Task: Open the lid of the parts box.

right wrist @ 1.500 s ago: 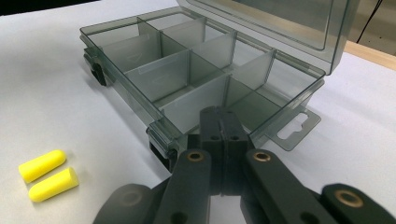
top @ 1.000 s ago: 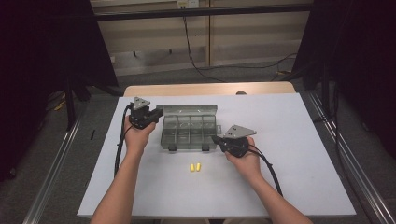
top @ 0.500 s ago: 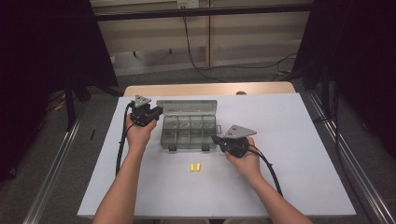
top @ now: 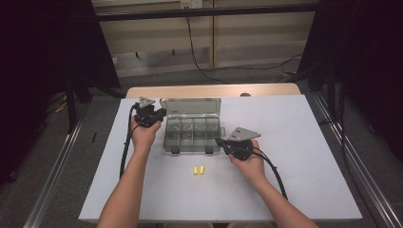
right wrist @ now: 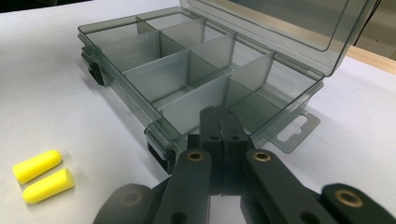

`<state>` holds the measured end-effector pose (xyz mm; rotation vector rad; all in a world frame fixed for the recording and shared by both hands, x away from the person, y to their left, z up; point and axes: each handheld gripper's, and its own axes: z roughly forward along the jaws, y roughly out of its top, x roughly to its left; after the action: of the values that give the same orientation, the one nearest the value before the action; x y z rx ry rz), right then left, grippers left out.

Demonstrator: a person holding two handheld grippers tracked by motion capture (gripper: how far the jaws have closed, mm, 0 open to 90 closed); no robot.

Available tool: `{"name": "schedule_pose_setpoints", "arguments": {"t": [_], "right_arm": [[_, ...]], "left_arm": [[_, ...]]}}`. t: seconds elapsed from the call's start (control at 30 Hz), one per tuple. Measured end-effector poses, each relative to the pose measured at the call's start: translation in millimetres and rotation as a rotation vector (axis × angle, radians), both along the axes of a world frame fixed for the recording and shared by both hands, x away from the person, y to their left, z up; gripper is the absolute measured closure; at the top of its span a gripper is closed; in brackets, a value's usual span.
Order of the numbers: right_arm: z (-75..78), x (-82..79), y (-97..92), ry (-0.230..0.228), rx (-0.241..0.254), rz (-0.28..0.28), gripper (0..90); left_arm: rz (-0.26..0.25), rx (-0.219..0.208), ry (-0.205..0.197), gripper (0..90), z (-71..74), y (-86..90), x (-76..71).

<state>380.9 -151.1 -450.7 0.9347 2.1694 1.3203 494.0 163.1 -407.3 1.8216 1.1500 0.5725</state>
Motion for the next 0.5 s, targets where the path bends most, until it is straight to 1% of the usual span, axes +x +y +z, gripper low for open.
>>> {"name": "schedule_pose_setpoints", "arguments": {"t": [0.13,0.2,0.27,0.3,0.43,0.47,0.5], "right_arm": [[0.0,0.0,0.0,0.000,0.000,0.000,90.0],[-0.1,0.0,0.1,0.000,0.000,0.000,90.0],[-0.3,0.2,0.1,-0.002,-0.003,0.002,90.0],[-0.3,0.3,0.3,-0.004,-0.004,0.001,90.0],[-0.4,-0.1,0.5,-0.005,-0.005,0.000,90.0],[-0.5,-0.1,0.5,-0.006,-0.005,0.000,90.0],[-0.5,0.2,0.4,-0.005,-0.004,0.001,90.0]], "left_arm": [[0.000,-0.009,0.002,84.8,-0.7,0.4,2.8],[0.007,-0.020,0.004,84.9,-1.6,0.0,4.0],[0.007,-0.014,0.010,85.0,-3.2,-0.3,5.5],[0.013,-0.022,0.011,85.1,-4.3,-0.8,6.3],[0.019,-0.017,0.010,85.0,-6.8,-1.2,7.8],[0.022,-0.027,0.016,85.0,-7.0,-1.2,7.9],[0.022,-0.028,0.016,85.1,-7.1,-1.3,8.1]]}}
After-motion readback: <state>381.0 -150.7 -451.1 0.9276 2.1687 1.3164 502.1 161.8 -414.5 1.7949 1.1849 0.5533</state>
